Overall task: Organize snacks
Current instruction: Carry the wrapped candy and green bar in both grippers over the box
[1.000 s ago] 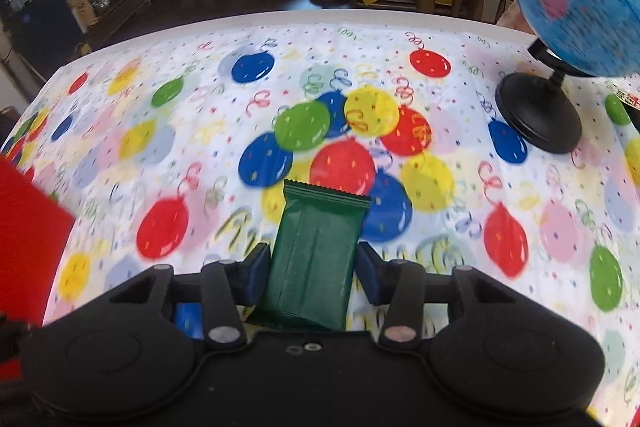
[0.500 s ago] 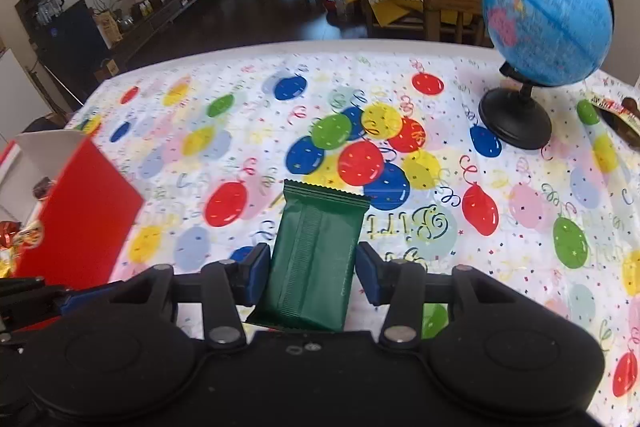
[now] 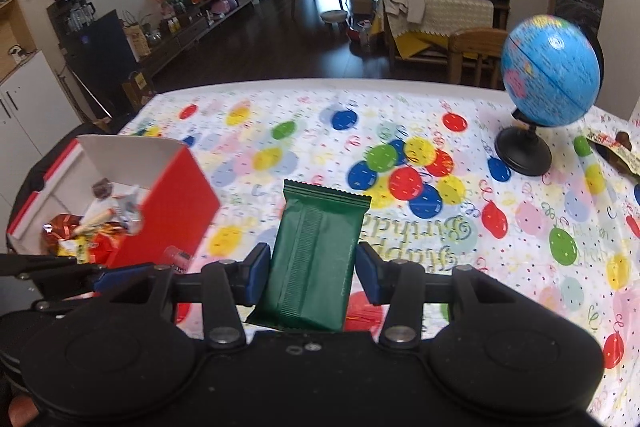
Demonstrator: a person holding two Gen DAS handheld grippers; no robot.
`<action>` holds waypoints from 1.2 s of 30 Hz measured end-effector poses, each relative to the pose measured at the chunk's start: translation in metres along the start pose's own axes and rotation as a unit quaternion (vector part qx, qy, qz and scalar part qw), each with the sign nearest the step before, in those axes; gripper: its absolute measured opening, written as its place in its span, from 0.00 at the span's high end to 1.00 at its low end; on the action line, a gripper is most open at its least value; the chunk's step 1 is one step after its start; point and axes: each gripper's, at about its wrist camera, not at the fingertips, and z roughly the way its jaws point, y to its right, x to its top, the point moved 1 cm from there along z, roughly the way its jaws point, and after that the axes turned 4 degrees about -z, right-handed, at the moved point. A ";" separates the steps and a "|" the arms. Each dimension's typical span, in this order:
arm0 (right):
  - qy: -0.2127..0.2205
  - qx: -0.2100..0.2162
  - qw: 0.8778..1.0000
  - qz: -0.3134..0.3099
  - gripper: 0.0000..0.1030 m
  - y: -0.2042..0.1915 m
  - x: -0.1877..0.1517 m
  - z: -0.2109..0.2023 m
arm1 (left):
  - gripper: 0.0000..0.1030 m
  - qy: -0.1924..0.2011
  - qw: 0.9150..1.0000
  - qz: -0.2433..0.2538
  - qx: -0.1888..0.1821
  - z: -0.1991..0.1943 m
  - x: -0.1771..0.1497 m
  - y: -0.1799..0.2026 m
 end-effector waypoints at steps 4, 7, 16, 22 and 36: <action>0.012 0.006 1.000 -0.011 0.57 -0.023 0.007 -0.009 | 0.82 0.016 1.000 0.000 0.008 -0.018 0.002 -0.020; 0.019 0.013 1.000 -0.019 0.57 -0.042 0.013 -0.011 | 0.82 0.024 1.000 -0.004 0.016 -0.029 0.004 -0.038; 0.027 0.031 0.998 -0.038 0.57 -0.105 0.026 -0.008 | 0.82 0.033 0.999 -0.015 0.031 -0.049 0.008 -0.103; 0.021 0.035 0.998 -0.041 0.57 -0.141 0.029 0.003 | 0.82 0.034 0.999 -0.018 0.038 -0.052 0.009 -0.144; -0.014 0.022 1.000 -0.016 0.57 -0.185 0.027 0.049 | 0.82 0.009 0.998 -0.012 0.056 -0.016 0.021 -0.222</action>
